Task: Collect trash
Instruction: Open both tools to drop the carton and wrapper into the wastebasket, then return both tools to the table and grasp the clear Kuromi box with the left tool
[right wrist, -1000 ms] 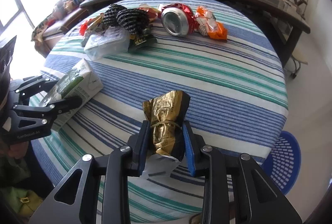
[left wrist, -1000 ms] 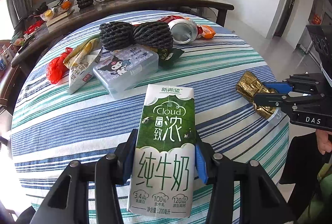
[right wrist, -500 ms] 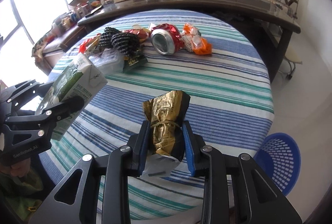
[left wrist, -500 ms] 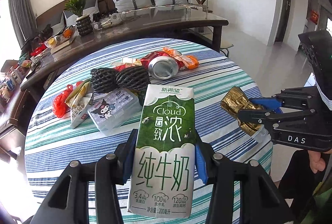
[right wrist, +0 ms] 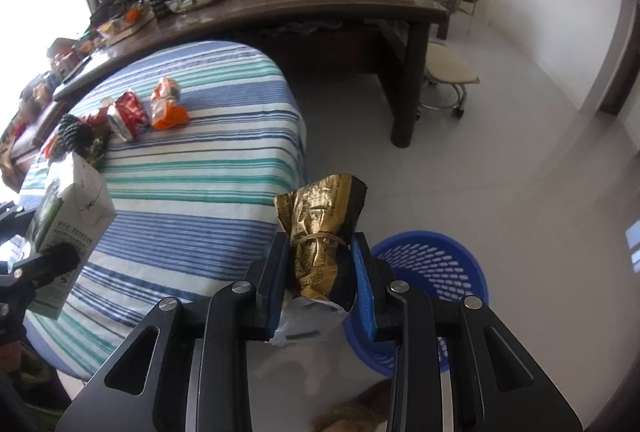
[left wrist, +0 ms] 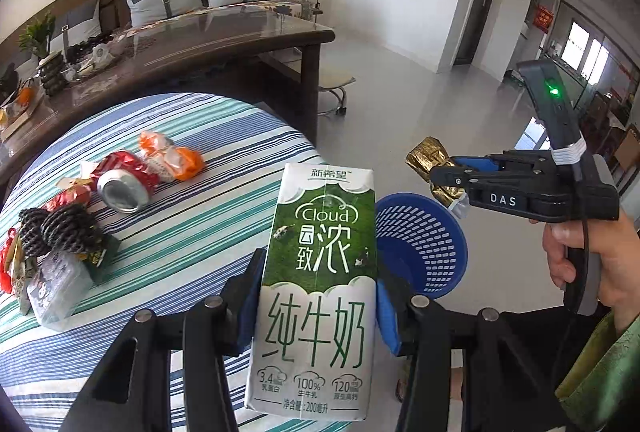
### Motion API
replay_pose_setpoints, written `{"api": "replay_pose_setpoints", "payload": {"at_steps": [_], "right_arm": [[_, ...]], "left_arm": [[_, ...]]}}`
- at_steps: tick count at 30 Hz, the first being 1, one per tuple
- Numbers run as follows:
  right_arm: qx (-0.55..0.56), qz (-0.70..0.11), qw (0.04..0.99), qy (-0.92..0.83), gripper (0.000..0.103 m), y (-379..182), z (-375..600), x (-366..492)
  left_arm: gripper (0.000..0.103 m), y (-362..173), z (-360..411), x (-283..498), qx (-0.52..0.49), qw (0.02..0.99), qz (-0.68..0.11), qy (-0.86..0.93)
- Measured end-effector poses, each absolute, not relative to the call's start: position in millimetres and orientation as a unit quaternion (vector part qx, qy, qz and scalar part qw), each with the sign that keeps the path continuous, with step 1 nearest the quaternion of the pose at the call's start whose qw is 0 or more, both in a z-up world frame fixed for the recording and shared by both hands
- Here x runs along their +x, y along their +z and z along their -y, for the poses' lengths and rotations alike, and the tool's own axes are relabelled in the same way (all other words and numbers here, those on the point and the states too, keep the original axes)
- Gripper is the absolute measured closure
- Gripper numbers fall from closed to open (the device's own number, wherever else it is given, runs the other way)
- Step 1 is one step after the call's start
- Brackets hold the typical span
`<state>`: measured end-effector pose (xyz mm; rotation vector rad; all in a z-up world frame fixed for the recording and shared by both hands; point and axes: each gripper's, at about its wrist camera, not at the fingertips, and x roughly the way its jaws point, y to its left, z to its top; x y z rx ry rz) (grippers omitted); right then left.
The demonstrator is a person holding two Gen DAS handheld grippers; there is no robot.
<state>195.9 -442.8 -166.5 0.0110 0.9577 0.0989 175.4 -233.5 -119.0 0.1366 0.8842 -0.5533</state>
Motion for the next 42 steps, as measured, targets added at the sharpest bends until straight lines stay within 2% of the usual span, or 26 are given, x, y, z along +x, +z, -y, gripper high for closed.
{"api": "replay_pose_setpoints", "payload": {"at_steps": [4,9,18,19,22,24,29,31,33,42], "right_arm": [[0.029,-0.491,0.871,-0.006,0.072,-191,516,200],[0.075,-0.504,0.860,-0.037,0.072,-226,573,199],[0.127,-0.509,0.850,-0.048,0.071,-247,625,200],[0.132,-0.508,0.850,-0.048,0.068,-249,628,202],[0.145,-0.506,0.849,-0.046,0.054,-252,636,202],[0.152,-0.498,0.852,-0.052,0.048,-251,640,200],[0.145,-0.458,0.873,-0.085,0.025,-229,647,189],[0.133,-0.437,0.885,-0.093,0.021,-215,643,182],[0.121,-0.416,0.896,-0.096,0.020,-200,634,177],[0.062,-0.320,0.943,-0.062,0.007,-138,539,159]], "left_arm": [[0.054,-135,304,191,0.044,0.836,-0.445,-0.318],[0.053,-181,375,220,0.023,0.805,-0.484,-0.343],[0.052,-254,447,257,0.028,0.788,-0.512,-0.340],[0.052,-259,452,260,0.028,0.789,-0.511,-0.341],[0.033,-268,462,269,0.023,0.785,-0.512,-0.347],[0.033,-268,466,270,0.014,0.785,-0.509,-0.353],[0.033,-242,453,256,0.016,0.811,-0.460,-0.362],[0.031,-226,439,245,0.030,0.817,-0.444,-0.366],[0.024,-209,426,229,0.047,0.819,-0.429,-0.377],[0.024,-157,312,156,0.035,0.843,-0.392,-0.368]]}}
